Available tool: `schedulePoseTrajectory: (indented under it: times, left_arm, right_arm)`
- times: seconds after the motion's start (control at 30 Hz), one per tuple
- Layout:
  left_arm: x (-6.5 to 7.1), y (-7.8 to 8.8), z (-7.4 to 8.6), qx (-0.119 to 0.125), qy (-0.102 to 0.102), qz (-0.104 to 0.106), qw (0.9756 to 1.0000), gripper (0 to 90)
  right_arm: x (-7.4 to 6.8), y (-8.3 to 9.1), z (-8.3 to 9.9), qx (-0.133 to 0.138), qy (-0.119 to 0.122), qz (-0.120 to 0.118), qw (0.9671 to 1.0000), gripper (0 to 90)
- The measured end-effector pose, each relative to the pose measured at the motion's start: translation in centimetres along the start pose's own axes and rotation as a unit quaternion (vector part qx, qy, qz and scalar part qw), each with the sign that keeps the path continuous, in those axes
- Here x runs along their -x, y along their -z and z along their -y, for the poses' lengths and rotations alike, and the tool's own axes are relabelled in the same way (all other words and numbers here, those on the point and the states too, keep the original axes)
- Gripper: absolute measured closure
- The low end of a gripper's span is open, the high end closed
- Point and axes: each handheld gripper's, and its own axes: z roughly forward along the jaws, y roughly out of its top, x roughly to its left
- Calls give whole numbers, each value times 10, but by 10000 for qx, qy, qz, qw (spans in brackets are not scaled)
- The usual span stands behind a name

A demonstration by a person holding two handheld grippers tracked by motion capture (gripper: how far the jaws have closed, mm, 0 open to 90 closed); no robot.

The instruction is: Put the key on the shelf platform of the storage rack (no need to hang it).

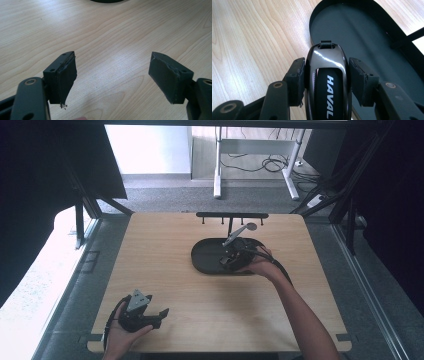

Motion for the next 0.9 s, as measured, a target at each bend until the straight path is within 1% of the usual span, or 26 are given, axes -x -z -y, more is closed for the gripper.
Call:
schedulePoseTrajectory:
  times: [0.1,0.13,0.2,0.23,0.53,0.6,0.63,0.7,0.87,0.9]
  left_arm:
    - [0,0,0,-1,1,-8,10000,226]
    - [0,1,0,2,0,-8,10000,226]
    - [0,1,0,7,-1,-8,10000,226]
    - [-1,1,0,4,-1,-10,10000,226]
    - [-2,3,0,33,19,-26,10000,226]
    - [-2,2,0,32,17,-24,10000,226]
    - [-2,2,0,18,17,-23,10000,226]
    - [-2,2,0,15,15,-16,10000,226]
    - [-2,2,0,6,17,-25,10000,226]
    - [-3,2,0,6,17,-26,10000,226]
  right_arm:
    - [1,0,-2,-9,-2,-1,10000,493]
    - [3,0,-3,29,-37,-7,10000,493]
    - [4,0,-3,22,-61,-15,10000,493]
    - [6,-1,-3,9,-55,23,10000,493]
    - [14,-3,-11,4,-116,71,9999,494]
    - [16,-4,-12,12,-142,82,9999,493]
    - [19,-6,-13,43,-201,72,9998,493]
    - [22,-8,-12,38,-243,101,9996,494]
    - [28,-11,-11,32,-281,150,9995,493]
    - [29,-12,-11,21,-318,166,9994,493]
